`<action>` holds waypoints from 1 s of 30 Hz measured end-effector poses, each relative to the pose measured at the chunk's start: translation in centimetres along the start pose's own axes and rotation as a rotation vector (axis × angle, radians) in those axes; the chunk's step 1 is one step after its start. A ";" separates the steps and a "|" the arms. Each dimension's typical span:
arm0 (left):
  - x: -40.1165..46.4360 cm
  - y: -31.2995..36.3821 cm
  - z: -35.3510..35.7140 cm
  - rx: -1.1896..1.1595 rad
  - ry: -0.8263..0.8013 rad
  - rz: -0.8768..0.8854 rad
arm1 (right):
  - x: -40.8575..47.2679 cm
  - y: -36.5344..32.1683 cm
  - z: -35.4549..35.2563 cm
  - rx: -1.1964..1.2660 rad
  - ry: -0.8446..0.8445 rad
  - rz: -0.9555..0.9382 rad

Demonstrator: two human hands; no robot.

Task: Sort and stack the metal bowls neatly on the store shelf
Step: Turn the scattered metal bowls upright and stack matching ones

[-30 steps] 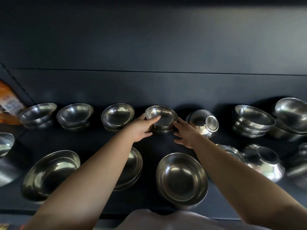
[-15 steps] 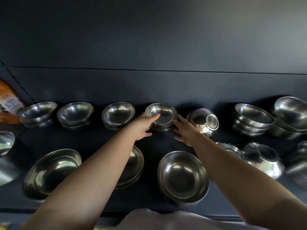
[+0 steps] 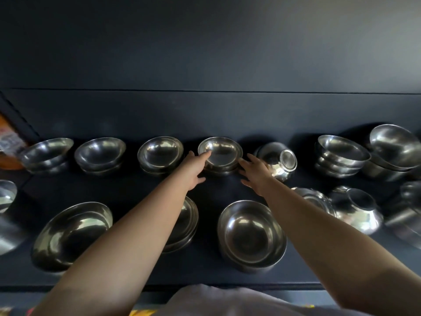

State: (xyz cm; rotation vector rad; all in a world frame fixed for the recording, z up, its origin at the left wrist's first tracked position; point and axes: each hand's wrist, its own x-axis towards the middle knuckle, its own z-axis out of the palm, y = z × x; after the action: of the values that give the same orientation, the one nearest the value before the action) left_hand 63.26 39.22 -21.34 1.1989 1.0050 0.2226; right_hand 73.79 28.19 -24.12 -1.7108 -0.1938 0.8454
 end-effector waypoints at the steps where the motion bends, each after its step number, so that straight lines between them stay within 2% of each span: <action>1: -0.2 0.1 0.0 0.008 0.016 0.010 | -0.3 0.0 -0.2 -0.011 0.008 -0.006; 5: -1.6 0.6 0.3 0.101 0.066 0.114 | -1.9 -0.5 -1.0 -0.025 0.044 -0.011; 8: -3.2 0.8 0.8 0.120 0.067 0.225 | -2.6 -0.5 -2.3 -0.169 0.127 -0.152; 13: -6.6 0.3 3.2 0.210 -0.109 0.341 | -6.7 -0.7 -6.4 -0.419 0.458 -0.279; 16: -8.0 -0.4 5.2 0.317 -0.179 0.380 | -8.8 0.8 -9.0 -0.528 0.531 -0.246; 19: -9.5 -1.1 7.2 0.382 -0.206 0.394 | -9.1 3.5 -10.9 -0.616 0.511 -0.202; 23: -11.0 -2.3 9.8 0.449 -0.163 0.423 | -8.4 6.0 -12.4 -0.761 0.373 -0.198; 30: -15.1 -5.6 15.7 0.367 -0.104 0.356 | -8.5 7.6 -16.7 -0.585 0.150 -0.220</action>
State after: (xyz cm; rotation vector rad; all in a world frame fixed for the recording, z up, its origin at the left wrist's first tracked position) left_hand 64.34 17.06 -18.01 1.7080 0.7543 0.2581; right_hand 75.74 8.17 -25.91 -2.2352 -0.5588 0.5179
